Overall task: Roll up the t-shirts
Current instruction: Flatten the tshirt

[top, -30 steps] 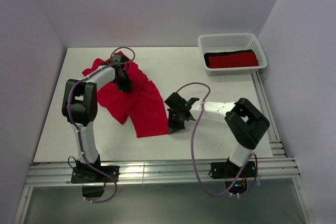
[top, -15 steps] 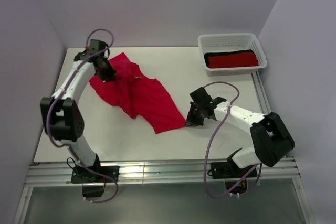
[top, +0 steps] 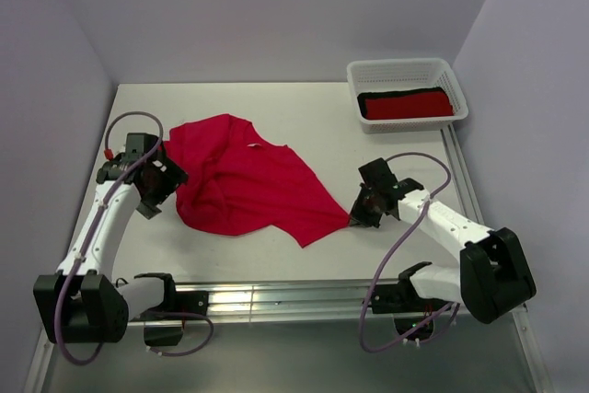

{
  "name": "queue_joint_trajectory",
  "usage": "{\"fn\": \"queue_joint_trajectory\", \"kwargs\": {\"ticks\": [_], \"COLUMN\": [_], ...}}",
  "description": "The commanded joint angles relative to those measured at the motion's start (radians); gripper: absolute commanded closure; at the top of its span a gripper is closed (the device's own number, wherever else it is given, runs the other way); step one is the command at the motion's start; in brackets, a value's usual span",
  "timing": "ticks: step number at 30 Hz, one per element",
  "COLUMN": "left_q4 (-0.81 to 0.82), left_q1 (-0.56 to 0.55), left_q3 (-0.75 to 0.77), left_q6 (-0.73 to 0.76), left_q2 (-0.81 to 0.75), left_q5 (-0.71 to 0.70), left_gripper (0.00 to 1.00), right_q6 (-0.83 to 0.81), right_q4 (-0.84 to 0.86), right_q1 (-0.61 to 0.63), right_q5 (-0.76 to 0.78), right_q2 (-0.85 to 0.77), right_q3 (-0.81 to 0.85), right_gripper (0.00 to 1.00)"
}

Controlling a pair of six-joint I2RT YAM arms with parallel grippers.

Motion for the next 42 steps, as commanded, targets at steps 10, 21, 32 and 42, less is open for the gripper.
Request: {"fn": "queue_joint_trajectory", "kwargs": {"ticks": [10, 21, 32, 42], "left_q4": [0.313, 0.388, 0.282, 0.081], "left_q1": [0.019, 0.019, 0.019, 0.172], "left_q3": [0.016, 0.168, 0.194, 0.240], "left_q6": [0.198, 0.310, 0.230, 0.137], "left_q2": [0.096, 0.456, 0.489, 0.314], "left_q5": [0.082, 0.147, 0.026, -0.037], "left_gripper": [0.06, 0.12, 0.72, 0.95], "right_q6": [-0.053, -0.085, -0.090, -0.082], "right_q4": [-0.008, -0.006, -0.008, -0.031], "right_q1": [-0.030, -0.031, -0.033, -0.120], "right_q5": [0.000, -0.026, -0.020, 0.011], "right_q2": [0.019, 0.050, 0.073, 0.046], "right_q3": [0.017, 0.046, 0.074, 0.086], "right_gripper": [1.00, 1.00, 1.00, 1.00]}}
